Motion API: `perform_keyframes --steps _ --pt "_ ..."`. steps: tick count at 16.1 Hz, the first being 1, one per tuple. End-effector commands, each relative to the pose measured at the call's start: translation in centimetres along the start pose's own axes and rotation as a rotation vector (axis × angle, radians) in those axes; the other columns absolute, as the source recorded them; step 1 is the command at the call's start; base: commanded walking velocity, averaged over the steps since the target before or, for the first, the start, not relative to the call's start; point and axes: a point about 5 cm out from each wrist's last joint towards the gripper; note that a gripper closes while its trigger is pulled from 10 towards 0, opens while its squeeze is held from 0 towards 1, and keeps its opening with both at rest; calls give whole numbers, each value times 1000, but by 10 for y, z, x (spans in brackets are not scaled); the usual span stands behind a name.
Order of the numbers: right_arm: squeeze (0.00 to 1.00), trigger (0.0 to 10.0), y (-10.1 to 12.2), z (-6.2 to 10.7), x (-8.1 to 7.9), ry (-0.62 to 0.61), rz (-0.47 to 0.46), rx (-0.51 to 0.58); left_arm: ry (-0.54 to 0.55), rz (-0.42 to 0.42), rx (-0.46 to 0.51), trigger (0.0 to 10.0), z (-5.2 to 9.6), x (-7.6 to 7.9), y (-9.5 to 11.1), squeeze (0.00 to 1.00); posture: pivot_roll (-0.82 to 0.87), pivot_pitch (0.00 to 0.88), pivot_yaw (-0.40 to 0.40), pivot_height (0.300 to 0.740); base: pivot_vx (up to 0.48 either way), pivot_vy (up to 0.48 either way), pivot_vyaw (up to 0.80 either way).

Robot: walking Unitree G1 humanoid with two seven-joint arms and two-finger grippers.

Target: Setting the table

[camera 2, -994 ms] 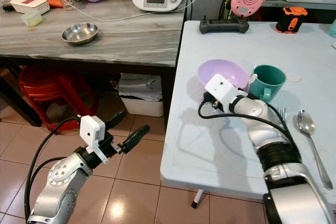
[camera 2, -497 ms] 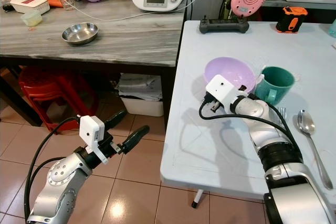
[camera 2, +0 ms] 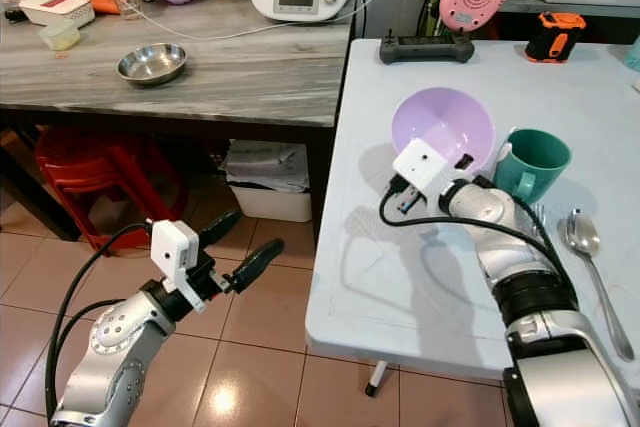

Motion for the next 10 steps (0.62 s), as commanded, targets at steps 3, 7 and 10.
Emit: perform_keyframes --steps 3,7,10 --pt "0 0 21 6 -10 -80 -81 178 110 -55 5 10000 0 -12 3 0 -116 77 74 740 0 0 0" --pt "0 10000 29 27 -27 -281 -320 312 475 -76 -40 10000 1 -51 4 0 -113 64 75 740 0 0 0" --pt "0 10000 29 46 -34 -407 -426 351 520 -79 -31 10000 -2 -57 7 0 -121 62 83 740 0 0 0"
Point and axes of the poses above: a point about 5 cm out from each wrist's last joint towards the gripper, its own z axis pointing back from the gripper into the wrist, its own y axis along the axis of the wrist's last joint, x = y × z, and after that the axes turned 5 degrees about -z, right-handed
